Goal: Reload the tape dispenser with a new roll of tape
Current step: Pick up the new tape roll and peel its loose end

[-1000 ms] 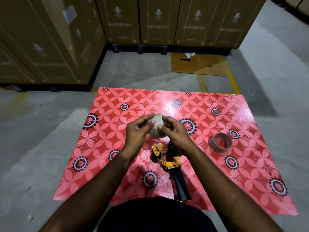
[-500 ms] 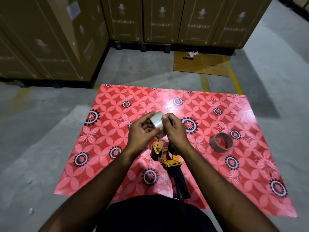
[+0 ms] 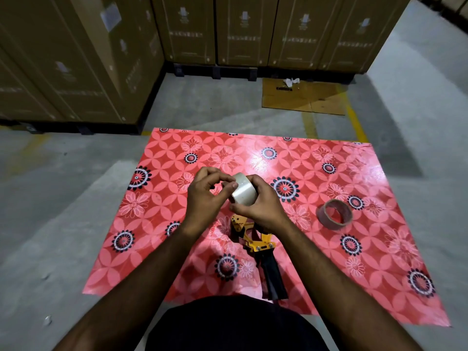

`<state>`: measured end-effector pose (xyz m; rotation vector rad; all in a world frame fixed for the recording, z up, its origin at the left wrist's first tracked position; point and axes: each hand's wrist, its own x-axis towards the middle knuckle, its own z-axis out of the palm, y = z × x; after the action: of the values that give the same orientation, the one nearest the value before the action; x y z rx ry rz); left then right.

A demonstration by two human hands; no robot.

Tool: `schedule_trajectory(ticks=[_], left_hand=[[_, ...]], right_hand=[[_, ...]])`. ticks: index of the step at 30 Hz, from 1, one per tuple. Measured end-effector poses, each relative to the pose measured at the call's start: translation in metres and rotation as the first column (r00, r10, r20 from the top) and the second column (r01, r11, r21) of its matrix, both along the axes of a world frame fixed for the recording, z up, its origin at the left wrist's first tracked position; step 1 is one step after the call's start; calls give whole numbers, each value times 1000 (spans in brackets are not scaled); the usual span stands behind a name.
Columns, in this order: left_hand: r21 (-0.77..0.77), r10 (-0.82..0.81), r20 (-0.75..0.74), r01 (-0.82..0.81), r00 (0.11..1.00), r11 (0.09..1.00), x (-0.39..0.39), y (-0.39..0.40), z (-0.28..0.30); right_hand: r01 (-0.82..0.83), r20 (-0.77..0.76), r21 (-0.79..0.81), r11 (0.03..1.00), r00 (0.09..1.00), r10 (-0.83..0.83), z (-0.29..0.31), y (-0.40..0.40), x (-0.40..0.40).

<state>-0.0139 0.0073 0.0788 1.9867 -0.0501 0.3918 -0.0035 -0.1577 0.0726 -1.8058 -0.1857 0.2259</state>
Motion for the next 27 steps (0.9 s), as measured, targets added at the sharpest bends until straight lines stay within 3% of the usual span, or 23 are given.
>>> schedule_trajectory(ticks=[5, 8, 12, 16, 21, 27], left_hand=[[127, -15, 19, 13, 1000, 992, 4, 2, -1], [67, 16, -77, -11, 997, 998, 3, 0, -4], [-34, -72, -205, 66, 976, 997, 1, 2, -7], [-5, -186, -161, 188, 969, 982, 1, 5, 0], [74, -218, -154, 231, 964, 970, 6, 7, 8], [-237, -290, -268, 229, 919, 944, 11, 11, -1]], right_hand=[[21, 67, -99, 995, 998, -14, 3, -1, -2], [25, 117, -164, 986, 993, -6, 5, 0, -6], [24, 138, -237, 971, 990, 9, 7, -3, -7], [11, 162, -268, 963, 986, 34, 6, -6, -7], [0, 157, -249, 968, 987, 40, 8, -8, -5], [-34, 188, -279, 960, 978, 89, 10, -9, -5]])
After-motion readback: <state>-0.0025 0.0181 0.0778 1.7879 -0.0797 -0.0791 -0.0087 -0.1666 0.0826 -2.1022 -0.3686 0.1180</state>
